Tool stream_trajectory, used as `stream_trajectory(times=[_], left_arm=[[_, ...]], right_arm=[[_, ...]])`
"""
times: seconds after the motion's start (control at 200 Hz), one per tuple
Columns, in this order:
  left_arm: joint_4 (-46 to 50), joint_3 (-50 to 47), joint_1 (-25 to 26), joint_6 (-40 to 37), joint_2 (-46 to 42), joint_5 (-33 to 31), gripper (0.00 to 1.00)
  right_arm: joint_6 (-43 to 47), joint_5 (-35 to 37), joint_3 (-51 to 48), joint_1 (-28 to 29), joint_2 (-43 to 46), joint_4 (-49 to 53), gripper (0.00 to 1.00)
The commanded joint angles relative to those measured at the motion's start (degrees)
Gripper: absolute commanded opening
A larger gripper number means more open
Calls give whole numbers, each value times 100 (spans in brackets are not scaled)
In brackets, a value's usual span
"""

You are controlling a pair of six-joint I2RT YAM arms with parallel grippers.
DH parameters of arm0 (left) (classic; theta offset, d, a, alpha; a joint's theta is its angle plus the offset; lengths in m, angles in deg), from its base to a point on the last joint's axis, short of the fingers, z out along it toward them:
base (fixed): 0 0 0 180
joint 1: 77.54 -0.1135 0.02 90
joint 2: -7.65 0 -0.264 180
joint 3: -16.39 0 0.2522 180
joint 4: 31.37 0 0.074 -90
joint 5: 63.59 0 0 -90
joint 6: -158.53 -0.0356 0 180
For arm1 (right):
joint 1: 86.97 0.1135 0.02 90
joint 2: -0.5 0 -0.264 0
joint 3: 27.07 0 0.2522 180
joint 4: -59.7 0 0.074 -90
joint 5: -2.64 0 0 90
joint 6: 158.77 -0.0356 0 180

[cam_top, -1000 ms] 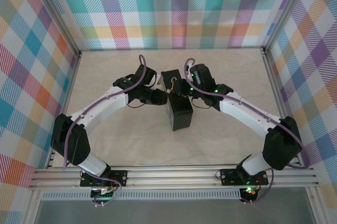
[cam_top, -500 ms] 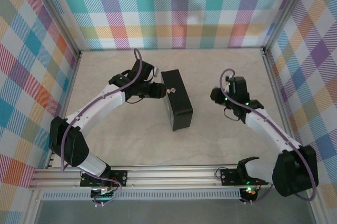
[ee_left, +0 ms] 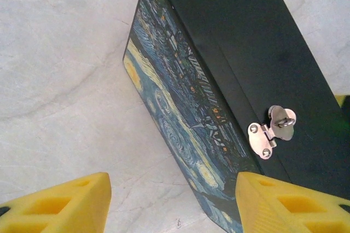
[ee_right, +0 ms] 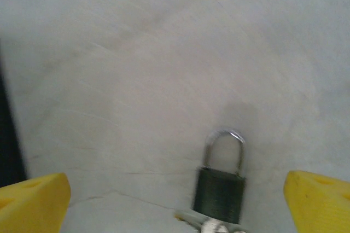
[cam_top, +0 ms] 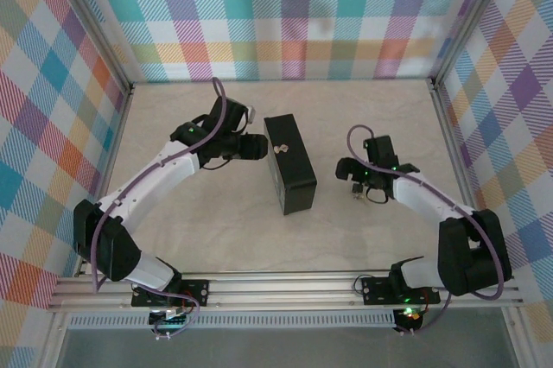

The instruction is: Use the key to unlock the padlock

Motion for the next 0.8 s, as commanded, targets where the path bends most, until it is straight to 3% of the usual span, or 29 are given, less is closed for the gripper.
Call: stream_trajectory(times=[0.0, 0.085, 0.2, 0.4, 0.605, 0.8], left_arm=[[235, -17, -256, -63, -97, -151, 62], [265, -65, -592, 3, -99, -104, 61], [159, -224, -956, 140, -181, -33, 61], [97, -245, -1017, 119, -112, 61, 62], [80, -228, -1017, 36, -149, 130, 61], [140, -263, -1017, -89, -179, 33, 61]], right_arm=[[737, -1172, 687, 161, 383, 435, 100], [695, -1634, 899, 681, 693, 439, 100], [575, -1176, 1096, 1669, 973, 218, 100], [273, -394, 1609, 2642, 403, 273, 100], [419, 746, 1699, 3132, -18, 190, 100], [526, 1063, 1703, 3233, 250, 86, 100]])
